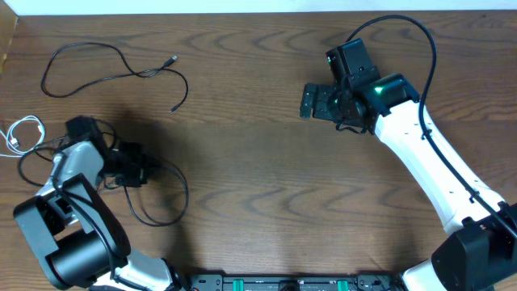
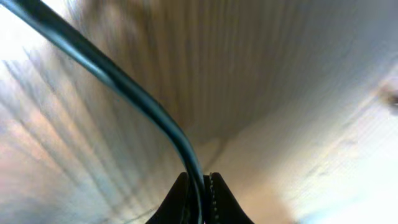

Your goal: Untangle cables

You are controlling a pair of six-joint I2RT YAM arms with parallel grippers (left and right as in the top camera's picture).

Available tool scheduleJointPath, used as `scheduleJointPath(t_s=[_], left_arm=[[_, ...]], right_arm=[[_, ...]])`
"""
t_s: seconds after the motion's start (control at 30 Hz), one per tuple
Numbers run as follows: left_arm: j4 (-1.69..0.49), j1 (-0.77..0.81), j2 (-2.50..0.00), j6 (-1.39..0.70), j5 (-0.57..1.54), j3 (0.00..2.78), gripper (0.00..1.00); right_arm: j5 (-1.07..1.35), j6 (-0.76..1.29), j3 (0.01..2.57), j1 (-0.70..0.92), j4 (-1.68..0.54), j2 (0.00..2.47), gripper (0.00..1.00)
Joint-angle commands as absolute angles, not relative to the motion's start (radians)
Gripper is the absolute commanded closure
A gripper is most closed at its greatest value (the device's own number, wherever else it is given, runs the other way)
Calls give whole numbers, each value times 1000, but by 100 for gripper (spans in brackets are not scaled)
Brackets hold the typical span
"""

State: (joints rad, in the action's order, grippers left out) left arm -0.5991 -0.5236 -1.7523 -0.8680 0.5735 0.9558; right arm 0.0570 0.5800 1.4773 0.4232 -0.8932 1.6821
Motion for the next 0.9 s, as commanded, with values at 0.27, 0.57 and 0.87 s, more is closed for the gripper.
scheduleJointPath(t_s=[0.27,0.57,0.87], left_arm=[[-435,-595,-1699,-933,802,995,92],[-260,-599,-1627,-1112,753,997,56],[-276,-594,-1622,-971,820,997,16]], right_arm=[[59,567,1477,434,-887,1688,4],[59,567,1477,434,-895,1688,4],[59,567,1477,434,-894,1688,4]])
